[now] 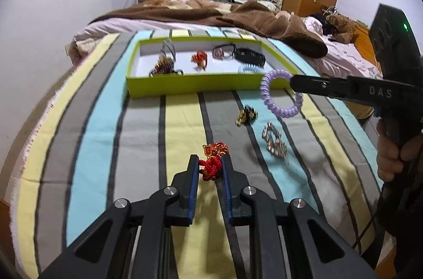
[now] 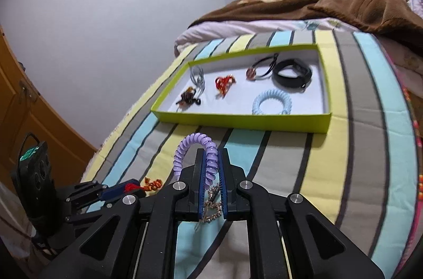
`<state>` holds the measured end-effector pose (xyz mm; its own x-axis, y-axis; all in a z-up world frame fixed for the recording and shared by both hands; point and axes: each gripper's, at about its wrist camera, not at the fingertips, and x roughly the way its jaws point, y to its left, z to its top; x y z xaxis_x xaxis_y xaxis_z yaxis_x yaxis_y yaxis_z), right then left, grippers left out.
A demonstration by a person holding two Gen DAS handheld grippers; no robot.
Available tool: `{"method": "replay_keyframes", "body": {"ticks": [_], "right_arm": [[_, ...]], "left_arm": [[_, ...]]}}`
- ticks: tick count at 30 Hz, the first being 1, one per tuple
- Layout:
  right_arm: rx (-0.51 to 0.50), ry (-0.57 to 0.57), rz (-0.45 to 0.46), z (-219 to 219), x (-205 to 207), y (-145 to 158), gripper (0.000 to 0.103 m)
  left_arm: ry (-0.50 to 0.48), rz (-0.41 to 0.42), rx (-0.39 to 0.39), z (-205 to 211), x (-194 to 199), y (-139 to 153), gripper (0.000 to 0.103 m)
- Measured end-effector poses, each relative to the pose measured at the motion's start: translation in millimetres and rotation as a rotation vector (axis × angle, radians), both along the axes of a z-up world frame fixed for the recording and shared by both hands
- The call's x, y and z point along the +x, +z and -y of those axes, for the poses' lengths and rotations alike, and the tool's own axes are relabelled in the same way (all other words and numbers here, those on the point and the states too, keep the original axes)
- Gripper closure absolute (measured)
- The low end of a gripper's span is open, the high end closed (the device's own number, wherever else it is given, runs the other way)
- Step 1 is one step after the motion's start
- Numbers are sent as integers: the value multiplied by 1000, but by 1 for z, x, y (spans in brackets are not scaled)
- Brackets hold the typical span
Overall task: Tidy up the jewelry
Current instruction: 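Carry the red ornament and lilac coil into the box with both tools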
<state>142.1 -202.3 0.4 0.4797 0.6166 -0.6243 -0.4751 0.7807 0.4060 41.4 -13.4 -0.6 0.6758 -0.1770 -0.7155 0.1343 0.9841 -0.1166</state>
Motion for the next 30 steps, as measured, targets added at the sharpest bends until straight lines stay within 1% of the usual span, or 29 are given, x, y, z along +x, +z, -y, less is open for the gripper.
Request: {"method": "replay_keyframes", "body": {"ticks": [7, 14, 21, 30], "right_arm": [[25, -27, 36, 9, -5, 15, 93], [12, -66, 44, 16, 3, 17, 93], [16, -104, 36, 25, 17, 17, 93], [21, -152, 28, 28, 41, 18, 93]], "left_arm": [[3, 49, 2, -4, 6, 19, 86], [-4, 84, -12, -6, 25, 34, 86], [2, 91, -35, -13, 52, 44, 86], [15, 76, -46, -17, 85, 43, 86]]}}
